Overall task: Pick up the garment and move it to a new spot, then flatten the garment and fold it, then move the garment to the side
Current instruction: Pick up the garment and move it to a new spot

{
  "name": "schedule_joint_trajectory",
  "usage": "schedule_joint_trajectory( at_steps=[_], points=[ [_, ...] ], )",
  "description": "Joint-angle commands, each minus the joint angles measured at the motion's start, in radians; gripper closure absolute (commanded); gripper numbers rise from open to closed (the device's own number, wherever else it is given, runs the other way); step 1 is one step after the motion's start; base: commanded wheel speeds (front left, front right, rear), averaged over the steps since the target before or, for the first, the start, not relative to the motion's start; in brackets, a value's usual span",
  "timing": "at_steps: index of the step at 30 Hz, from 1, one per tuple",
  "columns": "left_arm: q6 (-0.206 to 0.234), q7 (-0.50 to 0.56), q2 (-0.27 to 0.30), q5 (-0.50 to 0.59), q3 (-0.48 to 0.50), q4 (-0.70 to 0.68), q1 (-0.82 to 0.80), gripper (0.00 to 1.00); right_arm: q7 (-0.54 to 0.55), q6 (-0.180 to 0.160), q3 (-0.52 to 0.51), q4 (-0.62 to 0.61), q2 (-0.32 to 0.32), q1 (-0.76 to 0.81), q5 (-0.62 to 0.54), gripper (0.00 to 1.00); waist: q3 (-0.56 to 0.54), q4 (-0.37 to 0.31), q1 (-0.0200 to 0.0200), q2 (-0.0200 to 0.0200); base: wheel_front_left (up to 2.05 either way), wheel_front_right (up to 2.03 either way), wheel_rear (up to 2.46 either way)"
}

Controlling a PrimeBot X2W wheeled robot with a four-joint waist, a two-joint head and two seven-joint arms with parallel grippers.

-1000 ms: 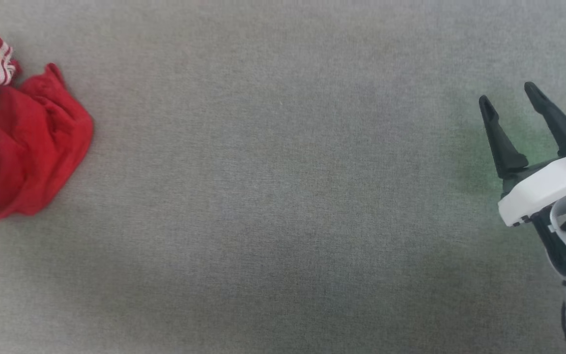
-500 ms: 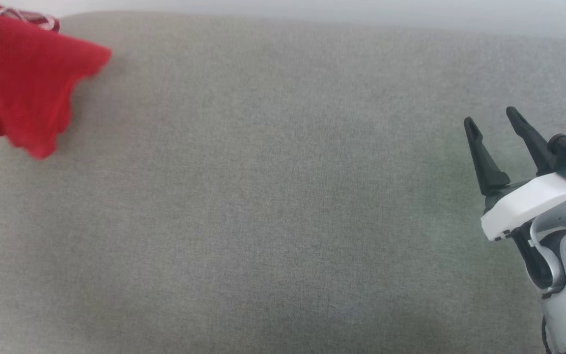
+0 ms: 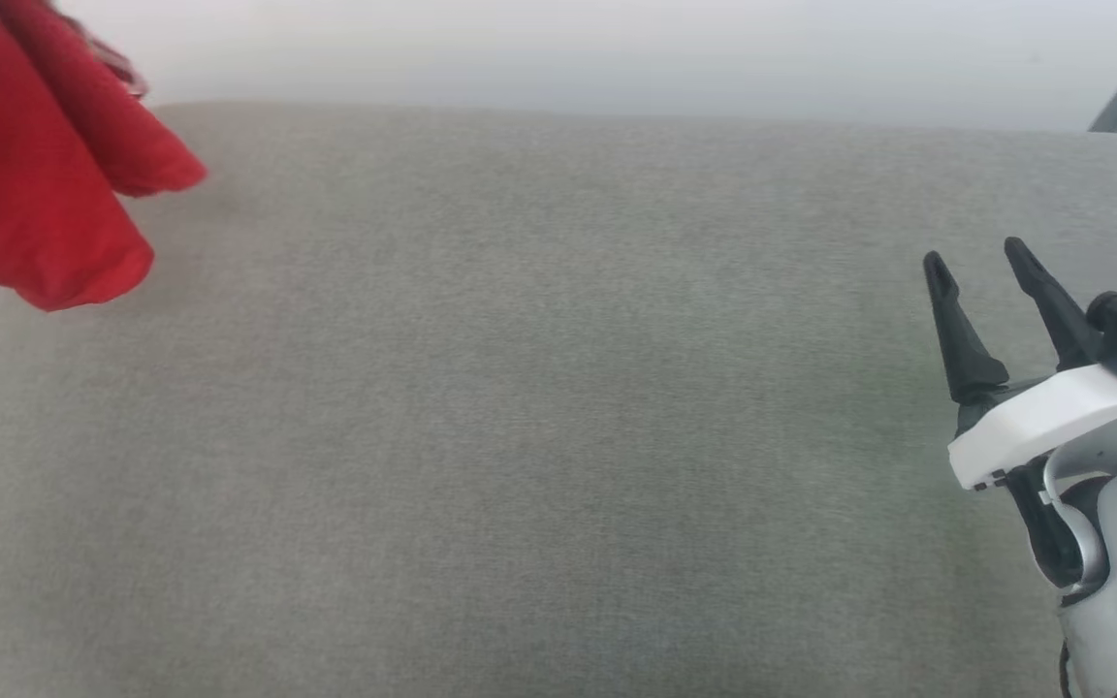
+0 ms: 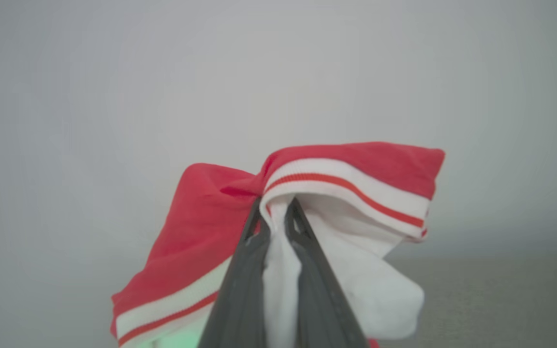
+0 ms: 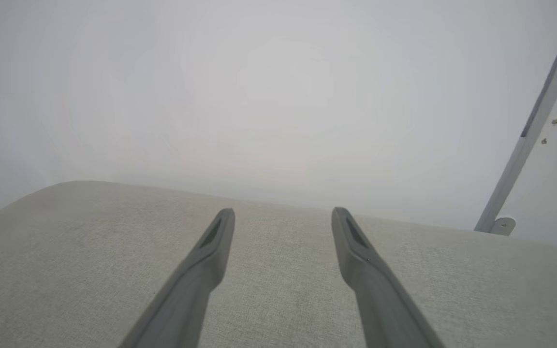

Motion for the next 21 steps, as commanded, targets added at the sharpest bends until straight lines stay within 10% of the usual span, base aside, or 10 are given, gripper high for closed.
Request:
schedule_joint_trajectory(
  at_steps=[1, 21],
  points=[
    [0.009, 0.023, -0.003, -0.018, -0.001, -0.047, 0.024, 1.0, -0.01, 0.0, -0.006, 0.002, 0.002, 0.012, 0.008, 0.0, -0.01, -0.018, 0.0, 0.0, 0.0, 0.0, 0.0],
    [0.168, 0.345, -0.1, -0.049, -0.127, -0.751, 0.213, 1.0, -0.072, 0.0, -0.085, 0.029, 0.029, 0.006, 0.001, 0.0, 0.03, -0.264, 0.0, 0.0, 0.0, 0.0, 0.0]
  ],
)
